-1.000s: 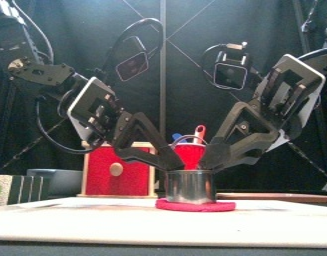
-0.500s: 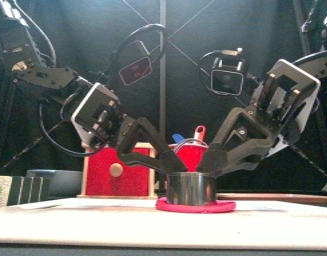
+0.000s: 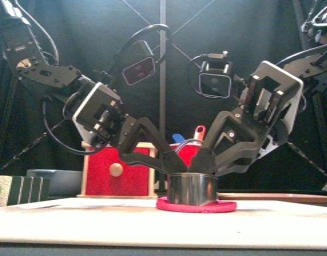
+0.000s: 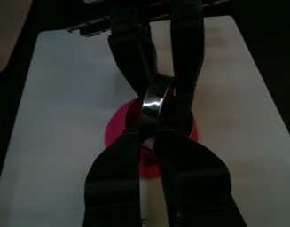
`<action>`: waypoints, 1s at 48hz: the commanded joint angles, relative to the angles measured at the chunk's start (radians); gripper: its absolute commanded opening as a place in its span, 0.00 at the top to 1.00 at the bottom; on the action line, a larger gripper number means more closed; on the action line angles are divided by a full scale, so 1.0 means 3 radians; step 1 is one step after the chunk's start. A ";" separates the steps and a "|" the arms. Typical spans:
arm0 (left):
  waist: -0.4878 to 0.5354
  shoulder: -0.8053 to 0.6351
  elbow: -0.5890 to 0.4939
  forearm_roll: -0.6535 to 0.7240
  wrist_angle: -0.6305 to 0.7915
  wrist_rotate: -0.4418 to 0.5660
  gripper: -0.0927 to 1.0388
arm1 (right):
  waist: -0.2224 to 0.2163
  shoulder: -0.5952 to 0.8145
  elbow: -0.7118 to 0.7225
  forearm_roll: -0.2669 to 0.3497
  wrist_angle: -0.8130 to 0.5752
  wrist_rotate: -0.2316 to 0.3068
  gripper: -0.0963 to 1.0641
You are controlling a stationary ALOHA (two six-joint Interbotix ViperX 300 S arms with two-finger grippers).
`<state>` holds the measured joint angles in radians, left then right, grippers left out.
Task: Get the cutter from the drawer then cut the dough then place the extra dough in the bowl
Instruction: Cut the dough
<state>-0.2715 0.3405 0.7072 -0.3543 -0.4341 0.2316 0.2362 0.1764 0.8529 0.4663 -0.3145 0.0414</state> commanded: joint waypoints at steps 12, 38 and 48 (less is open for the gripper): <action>-0.0194 0.0133 0.0092 0.0031 0.0225 -0.0010 0.57 | -0.0051 -0.0107 0.0189 -0.0020 0.0056 0.0020 0.42; -0.0169 0.0118 0.0112 0.0031 0.0225 -0.0010 0.57 | -0.0072 -0.0440 0.0261 -0.0230 0.0107 0.0020 0.42; -0.0148 0.0082 0.0128 0.0031 0.0225 -0.0015 0.57 | -0.0077 -0.0501 0.0291 -0.0266 0.0215 0.0015 0.42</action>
<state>-0.2761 0.3451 0.7056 -0.3528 -0.4357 0.2301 0.2194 0.0675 0.9189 0.3896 -0.2684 0.0399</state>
